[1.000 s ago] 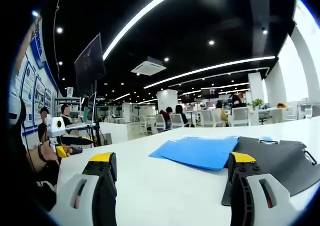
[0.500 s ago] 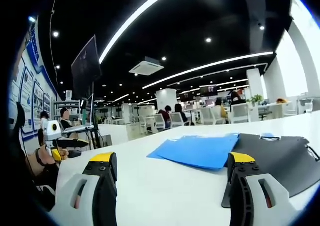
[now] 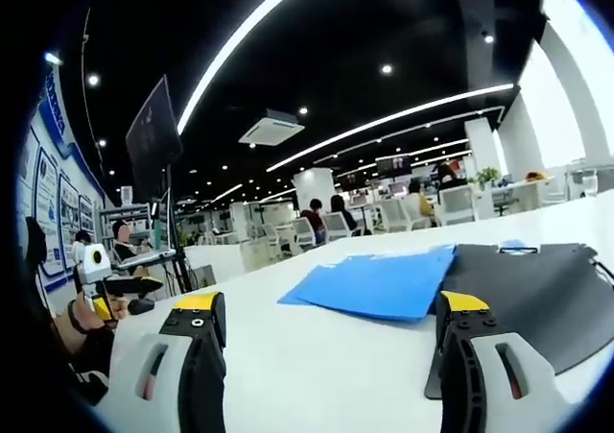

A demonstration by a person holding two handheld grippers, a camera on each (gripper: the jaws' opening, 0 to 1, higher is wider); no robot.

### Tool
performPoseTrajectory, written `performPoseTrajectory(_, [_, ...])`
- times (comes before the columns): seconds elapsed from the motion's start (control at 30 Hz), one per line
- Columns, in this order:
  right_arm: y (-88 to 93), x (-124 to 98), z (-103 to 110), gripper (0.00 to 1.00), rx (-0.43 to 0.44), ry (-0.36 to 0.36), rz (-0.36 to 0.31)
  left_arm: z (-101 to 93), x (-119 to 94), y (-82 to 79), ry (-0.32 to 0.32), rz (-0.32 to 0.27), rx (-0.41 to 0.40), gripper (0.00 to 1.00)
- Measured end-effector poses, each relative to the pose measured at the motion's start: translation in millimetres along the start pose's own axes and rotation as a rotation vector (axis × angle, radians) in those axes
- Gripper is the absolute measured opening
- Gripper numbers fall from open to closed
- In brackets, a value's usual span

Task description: Organize the scattered folders on the table and sort them into different groups

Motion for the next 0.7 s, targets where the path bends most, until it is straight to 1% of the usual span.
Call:
performPoseTrajectory(0.33, [4.5,2.8,-3.5,0.90,0.056,0.000,-0.003,1.0,-1.7,-0.1,-0.002,0.000,0.001,0.95])
performPoseTrajectory(0.7, [6.3,6.6,-4.3,0.90,0.077,-0.003,-0.003,2.4,-5.2,1.1,-0.006,0.000,-0.003,0.95])
Point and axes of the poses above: the point that each gripper's makers call its tool centre point, and the gripper's own axes: x roughly forward along the fingers, z roughly to its left, y roughly out of its underside, the point moved 10 cm from there along -x, roughly backward along the fingers, and after that the axes turned 12 degrees about -y, right-handed, at the moved point
